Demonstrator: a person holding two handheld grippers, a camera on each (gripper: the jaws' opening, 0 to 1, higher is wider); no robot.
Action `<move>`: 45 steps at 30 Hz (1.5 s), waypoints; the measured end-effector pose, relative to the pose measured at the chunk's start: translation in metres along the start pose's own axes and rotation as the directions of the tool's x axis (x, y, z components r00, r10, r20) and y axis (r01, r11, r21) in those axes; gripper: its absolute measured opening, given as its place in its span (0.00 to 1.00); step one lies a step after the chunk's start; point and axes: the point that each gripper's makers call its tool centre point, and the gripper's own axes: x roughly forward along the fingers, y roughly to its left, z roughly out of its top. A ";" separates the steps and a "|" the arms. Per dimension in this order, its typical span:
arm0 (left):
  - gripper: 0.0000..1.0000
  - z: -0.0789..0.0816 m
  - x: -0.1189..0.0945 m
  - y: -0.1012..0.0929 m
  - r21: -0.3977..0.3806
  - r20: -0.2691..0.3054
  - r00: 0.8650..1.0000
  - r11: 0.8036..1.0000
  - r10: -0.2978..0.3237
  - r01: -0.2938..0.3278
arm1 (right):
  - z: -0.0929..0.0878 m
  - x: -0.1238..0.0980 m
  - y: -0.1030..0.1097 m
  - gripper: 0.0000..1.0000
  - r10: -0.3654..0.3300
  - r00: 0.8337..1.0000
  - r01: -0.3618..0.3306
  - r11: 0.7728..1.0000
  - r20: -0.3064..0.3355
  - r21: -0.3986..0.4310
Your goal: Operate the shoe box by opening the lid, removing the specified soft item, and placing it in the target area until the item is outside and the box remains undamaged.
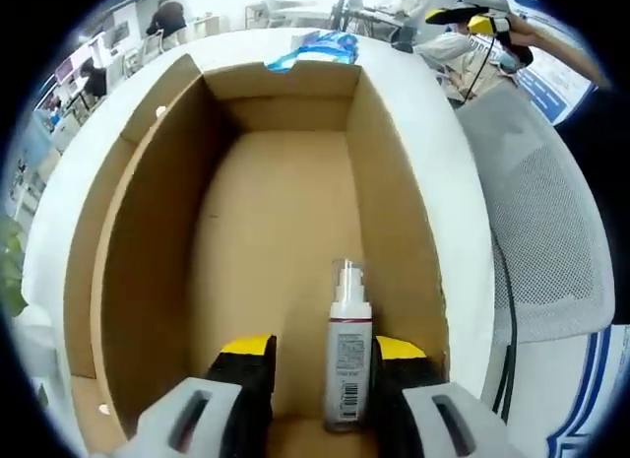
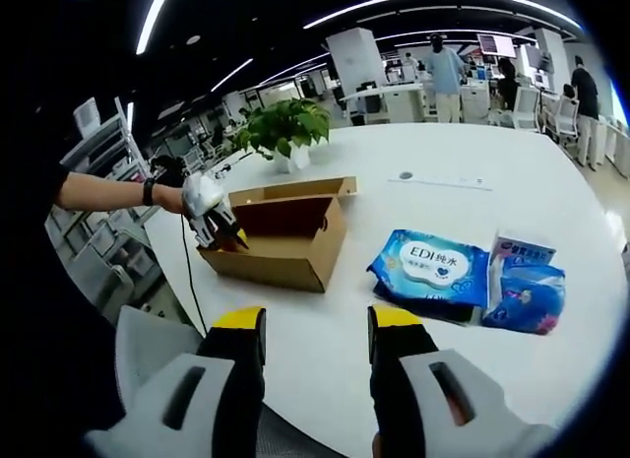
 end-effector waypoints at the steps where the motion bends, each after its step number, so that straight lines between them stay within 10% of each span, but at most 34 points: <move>1: 0.37 -0.001 0.001 -0.001 0.010 -0.010 1.000 1.000 0.004 -0.004 | 0.000 0.001 0.001 0.39 0.001 1.000 -0.001 1.000 -0.002 -0.002; 23: 0.20 0.009 0.009 -0.008 0.002 0.028 1.000 1.000 0.010 -0.010 | -0.002 0.007 0.012 0.37 0.009 1.000 -0.009 1.000 -0.006 0.007; 45: 0.20 0.073 -0.036 -0.009 0.060 0.187 0.980 0.995 0.072 -0.085 | 0.002 0.020 0.024 0.36 0.056 0.998 -0.056 0.998 -0.011 -0.025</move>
